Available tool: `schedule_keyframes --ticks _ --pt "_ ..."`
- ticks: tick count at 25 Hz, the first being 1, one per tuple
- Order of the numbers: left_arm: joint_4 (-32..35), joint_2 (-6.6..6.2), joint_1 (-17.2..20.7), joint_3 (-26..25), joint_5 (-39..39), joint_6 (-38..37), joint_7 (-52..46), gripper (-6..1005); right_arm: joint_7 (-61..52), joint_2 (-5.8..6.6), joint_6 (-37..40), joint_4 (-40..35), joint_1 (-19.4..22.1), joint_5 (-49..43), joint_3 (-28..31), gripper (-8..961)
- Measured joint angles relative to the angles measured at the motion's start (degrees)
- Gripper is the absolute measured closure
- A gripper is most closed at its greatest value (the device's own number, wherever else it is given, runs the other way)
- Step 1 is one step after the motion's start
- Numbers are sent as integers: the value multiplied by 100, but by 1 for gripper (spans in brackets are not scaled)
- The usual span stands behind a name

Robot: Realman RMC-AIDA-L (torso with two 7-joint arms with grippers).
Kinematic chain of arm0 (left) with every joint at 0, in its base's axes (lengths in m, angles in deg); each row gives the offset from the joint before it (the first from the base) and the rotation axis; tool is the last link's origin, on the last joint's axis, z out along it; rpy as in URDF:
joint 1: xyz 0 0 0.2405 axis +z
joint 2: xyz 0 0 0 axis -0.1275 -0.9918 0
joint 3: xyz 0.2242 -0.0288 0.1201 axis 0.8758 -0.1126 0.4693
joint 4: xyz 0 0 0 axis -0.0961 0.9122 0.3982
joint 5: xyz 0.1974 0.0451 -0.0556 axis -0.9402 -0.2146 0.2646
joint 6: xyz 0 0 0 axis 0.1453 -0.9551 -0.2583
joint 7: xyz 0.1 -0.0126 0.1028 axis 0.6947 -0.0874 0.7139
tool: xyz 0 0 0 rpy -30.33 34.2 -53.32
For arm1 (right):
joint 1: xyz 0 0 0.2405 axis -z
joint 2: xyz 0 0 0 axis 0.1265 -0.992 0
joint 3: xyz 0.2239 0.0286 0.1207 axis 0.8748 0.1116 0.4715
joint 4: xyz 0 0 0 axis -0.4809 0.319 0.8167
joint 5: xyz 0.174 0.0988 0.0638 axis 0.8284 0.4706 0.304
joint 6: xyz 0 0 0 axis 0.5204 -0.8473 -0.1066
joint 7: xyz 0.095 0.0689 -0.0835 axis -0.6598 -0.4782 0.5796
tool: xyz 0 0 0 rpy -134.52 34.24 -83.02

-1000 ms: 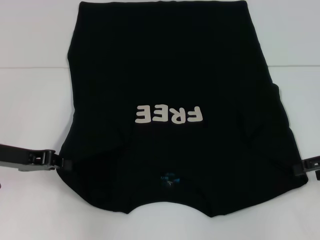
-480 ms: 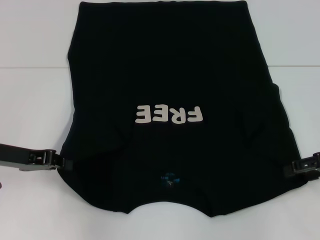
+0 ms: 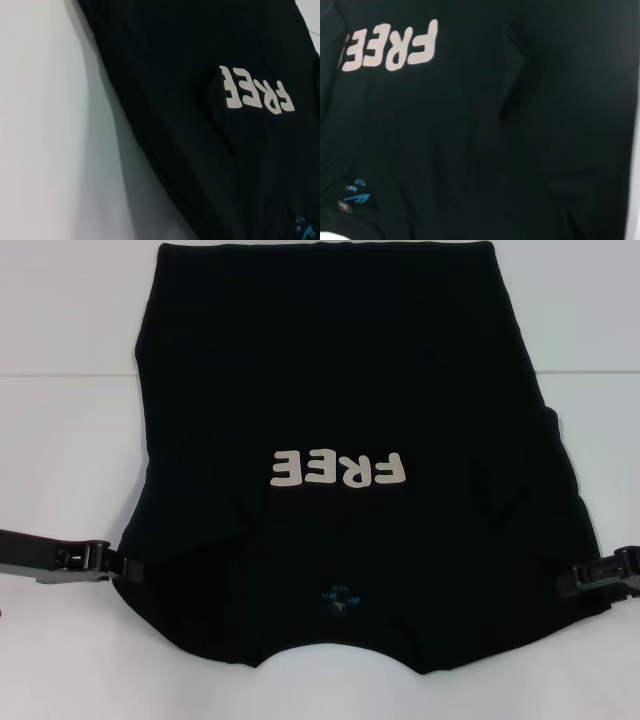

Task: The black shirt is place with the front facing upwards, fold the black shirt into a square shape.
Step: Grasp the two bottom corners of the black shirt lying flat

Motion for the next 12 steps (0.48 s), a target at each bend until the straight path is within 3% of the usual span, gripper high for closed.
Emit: schedule_keyframes --ticks 12 --pt "0 8 3 0 0 -5 0 929 109 -61 153 98 -117 51 28 14"
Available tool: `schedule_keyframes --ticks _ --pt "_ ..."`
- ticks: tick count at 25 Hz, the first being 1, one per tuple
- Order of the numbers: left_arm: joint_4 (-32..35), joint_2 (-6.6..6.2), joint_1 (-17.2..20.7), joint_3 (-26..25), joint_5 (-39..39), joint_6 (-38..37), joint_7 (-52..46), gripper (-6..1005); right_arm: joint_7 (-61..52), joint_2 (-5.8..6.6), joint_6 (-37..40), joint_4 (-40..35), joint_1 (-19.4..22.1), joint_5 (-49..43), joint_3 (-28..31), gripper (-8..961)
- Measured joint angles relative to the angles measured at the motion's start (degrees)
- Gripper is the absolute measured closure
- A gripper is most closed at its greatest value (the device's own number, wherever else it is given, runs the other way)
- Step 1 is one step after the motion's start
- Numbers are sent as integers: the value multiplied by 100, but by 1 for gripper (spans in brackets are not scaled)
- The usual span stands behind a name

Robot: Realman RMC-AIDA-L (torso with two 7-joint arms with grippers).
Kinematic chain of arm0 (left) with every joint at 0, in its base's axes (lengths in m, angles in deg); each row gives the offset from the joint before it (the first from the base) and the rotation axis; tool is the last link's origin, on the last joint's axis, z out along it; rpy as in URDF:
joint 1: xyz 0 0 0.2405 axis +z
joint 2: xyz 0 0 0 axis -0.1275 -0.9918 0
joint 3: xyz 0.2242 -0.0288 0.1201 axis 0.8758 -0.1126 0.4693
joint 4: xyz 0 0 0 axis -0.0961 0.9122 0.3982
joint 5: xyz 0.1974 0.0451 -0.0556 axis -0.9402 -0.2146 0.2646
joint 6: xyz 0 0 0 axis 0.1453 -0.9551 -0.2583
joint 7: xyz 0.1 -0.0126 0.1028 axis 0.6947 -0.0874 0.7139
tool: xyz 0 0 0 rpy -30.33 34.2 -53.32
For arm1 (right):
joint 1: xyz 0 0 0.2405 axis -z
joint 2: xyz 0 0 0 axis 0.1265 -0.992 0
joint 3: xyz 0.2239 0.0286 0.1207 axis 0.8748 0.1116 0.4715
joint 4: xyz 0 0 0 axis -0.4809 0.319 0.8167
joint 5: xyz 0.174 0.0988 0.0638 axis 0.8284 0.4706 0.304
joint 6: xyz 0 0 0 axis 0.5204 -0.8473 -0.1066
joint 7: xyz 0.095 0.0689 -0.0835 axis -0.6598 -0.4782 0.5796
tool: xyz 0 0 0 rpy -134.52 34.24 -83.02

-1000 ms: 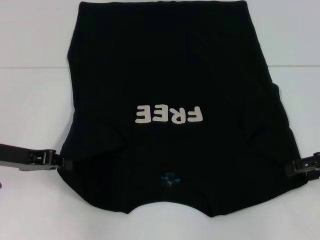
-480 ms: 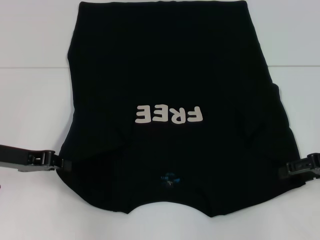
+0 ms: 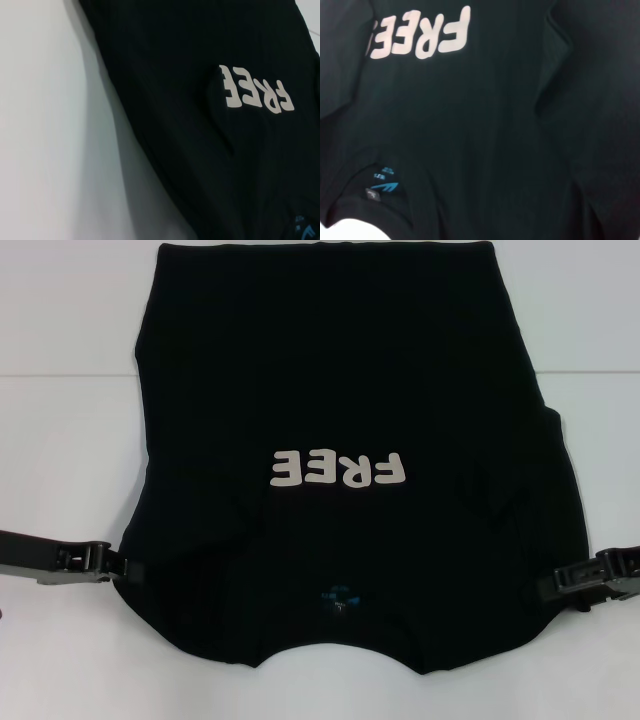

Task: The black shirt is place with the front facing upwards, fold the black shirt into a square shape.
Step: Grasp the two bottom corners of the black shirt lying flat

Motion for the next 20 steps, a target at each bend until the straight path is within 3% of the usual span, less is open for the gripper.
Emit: schedule_keyframes --ticks 6,12,17,20 --pt "0 1 -3 0 0 -8 0 927 12 -14 72 0 -57 2 10 13" --pt "0 1 -7 0 0 -12 0 924 -37 -15 54 -27 -110 -14 -48 74" --pt "0 1 0 0 0 -12 9 922 -123 -22 59 -2 -167 -38 -239 278" --pt "0 -2 0 -15 0 -12 35 921 -142 -23 68 0 -188 -40 -265 343"
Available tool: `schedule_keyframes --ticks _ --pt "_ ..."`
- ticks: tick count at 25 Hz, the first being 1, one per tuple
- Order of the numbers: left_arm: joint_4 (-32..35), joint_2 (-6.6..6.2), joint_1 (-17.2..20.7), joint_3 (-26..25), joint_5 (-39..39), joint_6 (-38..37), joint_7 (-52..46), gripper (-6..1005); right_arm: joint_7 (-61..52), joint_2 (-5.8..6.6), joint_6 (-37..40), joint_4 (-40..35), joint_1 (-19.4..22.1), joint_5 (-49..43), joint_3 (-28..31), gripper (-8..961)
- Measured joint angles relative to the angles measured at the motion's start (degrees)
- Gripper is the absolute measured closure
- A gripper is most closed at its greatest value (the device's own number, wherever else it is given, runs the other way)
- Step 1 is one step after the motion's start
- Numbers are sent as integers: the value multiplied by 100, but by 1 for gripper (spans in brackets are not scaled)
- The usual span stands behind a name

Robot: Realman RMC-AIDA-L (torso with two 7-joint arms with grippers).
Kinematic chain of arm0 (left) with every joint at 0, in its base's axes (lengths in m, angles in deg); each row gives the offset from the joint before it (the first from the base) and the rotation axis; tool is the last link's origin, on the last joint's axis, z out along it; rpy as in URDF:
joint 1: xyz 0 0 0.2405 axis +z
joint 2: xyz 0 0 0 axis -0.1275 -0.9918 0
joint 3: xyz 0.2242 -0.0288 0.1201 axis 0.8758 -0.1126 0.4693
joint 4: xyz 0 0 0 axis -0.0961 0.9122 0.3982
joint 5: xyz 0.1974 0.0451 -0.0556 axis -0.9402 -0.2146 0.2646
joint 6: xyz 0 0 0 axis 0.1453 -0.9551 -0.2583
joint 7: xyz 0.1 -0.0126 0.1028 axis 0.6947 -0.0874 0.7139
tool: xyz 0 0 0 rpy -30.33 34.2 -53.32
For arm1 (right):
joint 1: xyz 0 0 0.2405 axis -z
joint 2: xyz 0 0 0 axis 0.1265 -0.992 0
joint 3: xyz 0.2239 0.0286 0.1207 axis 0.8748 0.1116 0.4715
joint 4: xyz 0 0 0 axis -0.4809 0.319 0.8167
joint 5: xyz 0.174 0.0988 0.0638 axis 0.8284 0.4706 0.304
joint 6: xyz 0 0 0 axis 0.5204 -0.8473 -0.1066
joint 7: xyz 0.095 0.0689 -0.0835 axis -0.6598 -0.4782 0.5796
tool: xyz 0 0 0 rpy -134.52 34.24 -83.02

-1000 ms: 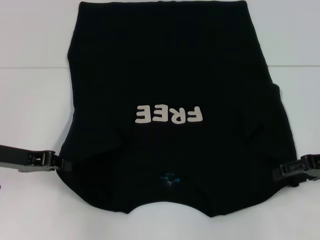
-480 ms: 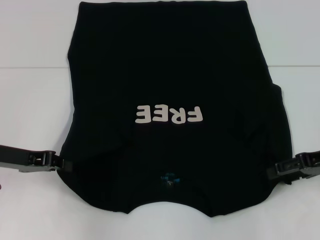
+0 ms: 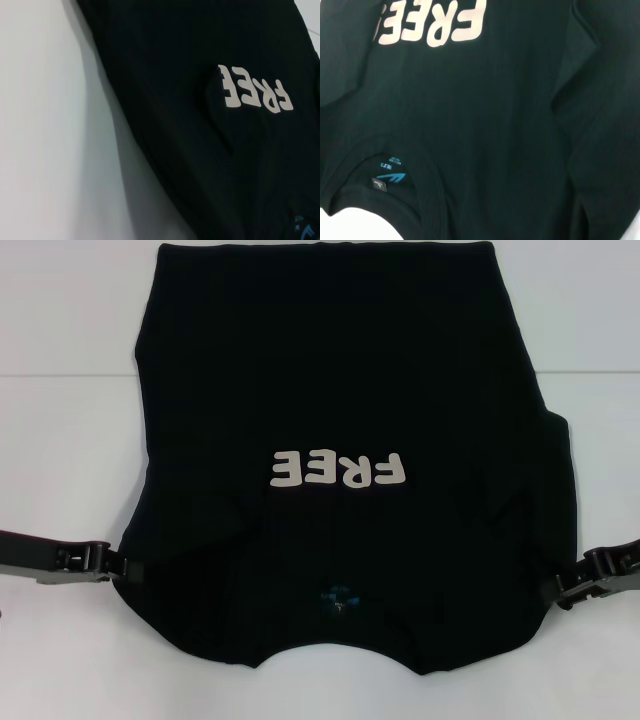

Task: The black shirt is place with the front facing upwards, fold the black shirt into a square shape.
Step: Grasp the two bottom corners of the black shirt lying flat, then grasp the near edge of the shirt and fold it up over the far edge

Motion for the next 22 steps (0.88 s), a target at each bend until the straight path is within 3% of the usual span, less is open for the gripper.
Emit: schedule_keyframes --ticks 8,16,22 --pt "-1 -6 -8 -20 10 -15 26 918 -75 -11 8 1 -35 -2 -137 517" --pt "-199 -48 -45 -114 18 -19 98 915 -62 -5 39 -50 -33 -2 -205 892" --pt "-269 -114 -54 -242 19 -281 179 912 44 99 345 -97 -33 6 -192 892"
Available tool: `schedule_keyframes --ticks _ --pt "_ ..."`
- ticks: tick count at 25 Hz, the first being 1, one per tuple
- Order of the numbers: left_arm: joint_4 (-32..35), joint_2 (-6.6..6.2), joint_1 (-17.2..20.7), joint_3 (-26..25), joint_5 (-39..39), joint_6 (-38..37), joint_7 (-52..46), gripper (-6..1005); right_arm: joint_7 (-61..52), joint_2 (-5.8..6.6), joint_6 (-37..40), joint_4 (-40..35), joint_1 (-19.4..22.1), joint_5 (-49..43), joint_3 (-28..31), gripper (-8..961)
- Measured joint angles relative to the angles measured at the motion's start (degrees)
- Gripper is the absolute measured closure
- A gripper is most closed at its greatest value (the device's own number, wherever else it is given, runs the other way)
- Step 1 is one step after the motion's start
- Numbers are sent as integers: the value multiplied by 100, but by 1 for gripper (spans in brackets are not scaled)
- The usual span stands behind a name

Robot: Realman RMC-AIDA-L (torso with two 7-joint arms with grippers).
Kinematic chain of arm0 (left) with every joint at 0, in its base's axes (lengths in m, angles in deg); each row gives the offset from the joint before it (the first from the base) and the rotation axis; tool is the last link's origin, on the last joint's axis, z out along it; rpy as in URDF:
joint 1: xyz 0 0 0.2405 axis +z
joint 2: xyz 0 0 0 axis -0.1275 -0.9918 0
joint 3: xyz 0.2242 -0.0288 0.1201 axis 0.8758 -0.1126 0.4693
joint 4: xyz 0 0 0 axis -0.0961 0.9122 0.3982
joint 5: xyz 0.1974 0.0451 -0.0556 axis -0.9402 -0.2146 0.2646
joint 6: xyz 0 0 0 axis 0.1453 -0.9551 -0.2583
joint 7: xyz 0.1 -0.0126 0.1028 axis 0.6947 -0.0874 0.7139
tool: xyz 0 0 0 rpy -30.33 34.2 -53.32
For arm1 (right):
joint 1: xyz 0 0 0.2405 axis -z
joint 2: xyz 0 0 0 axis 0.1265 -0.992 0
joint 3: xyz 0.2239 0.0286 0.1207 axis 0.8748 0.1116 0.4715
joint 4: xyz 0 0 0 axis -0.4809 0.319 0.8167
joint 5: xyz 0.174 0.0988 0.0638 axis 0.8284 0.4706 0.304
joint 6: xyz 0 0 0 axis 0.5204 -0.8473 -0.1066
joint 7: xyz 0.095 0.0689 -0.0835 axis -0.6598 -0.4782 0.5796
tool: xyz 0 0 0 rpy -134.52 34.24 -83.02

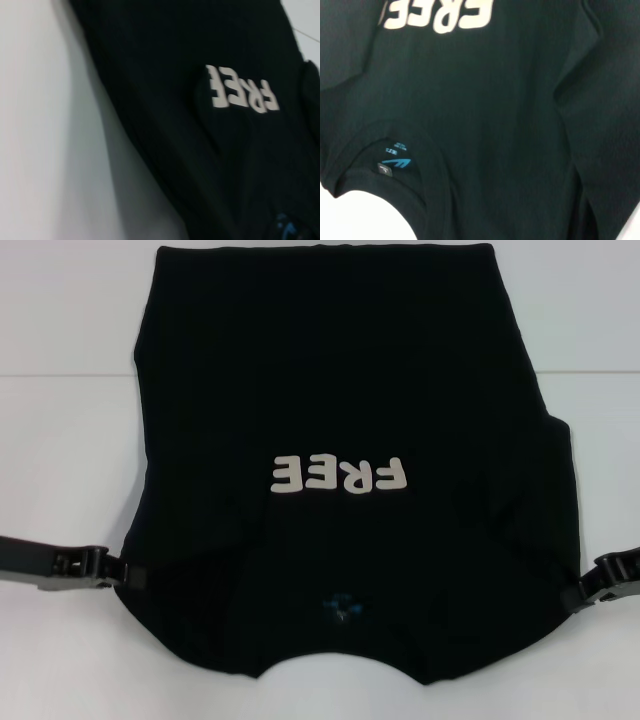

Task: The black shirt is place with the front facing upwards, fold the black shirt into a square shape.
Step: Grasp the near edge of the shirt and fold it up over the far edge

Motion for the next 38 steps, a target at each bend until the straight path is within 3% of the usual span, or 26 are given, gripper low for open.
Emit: schedule_keyframes --ticks 3,5,8,13,17,20,26,29,32,33,34,35,38 --pt "-261 -139 -38 -93 7 -339 113 911 96 66 342 -135 42 1 -21 892" --pt "-616 -305 -60 -103 11 -702 200 910 250 125 711 -216 109 -8 -38 892" --pt "-948 -418 -9 -103 11 -1219 340 909 522 166 1241 -325 268 -115 -42 893" --pt "-1078 -375 268 -53 -54 -2067 488 907 1262 88 2012 -255 559 -429 -76 893" --pt "-1127 -353 349 -61 -135 -2223 451 906 1488 -45 2118 -220 683 -576 -36 893" --pt "-1138 -370 274 -92 -117 -2200 450 904 1560 -43 2097 -132 661 -548 203 893" --pt "-1140 -476 -183 -831 -81 -1873 250 902 1458 93 2045 -88 466 -527 1376 892" --pt "-1141 -555 -439 -1452 -78 -1382 54 901 1117 226 1751 -101 336 -246 1998 883" --pt "-1132 -601 -638 -1822 -20 -607 -126 900 903 320 1245 -163 266 312 2186 874" --pt "-1132 -601 -638 -1822 -20 -607 -126 899 870 332 1008 -177 244 509 2197 871" --pt "-1133 -589 -708 -1965 116 65 -155 899 855 335 736 -185 228 703 2202 868" --pt "-1136 -568 -714 -1982 182 237 -152 898 861 332 534 -179 220 799 2204 865" --pt "-1168 -417 -721 -1980 519 1043 -40 897 1022 244 -343 -101 196 1304 2171 857"
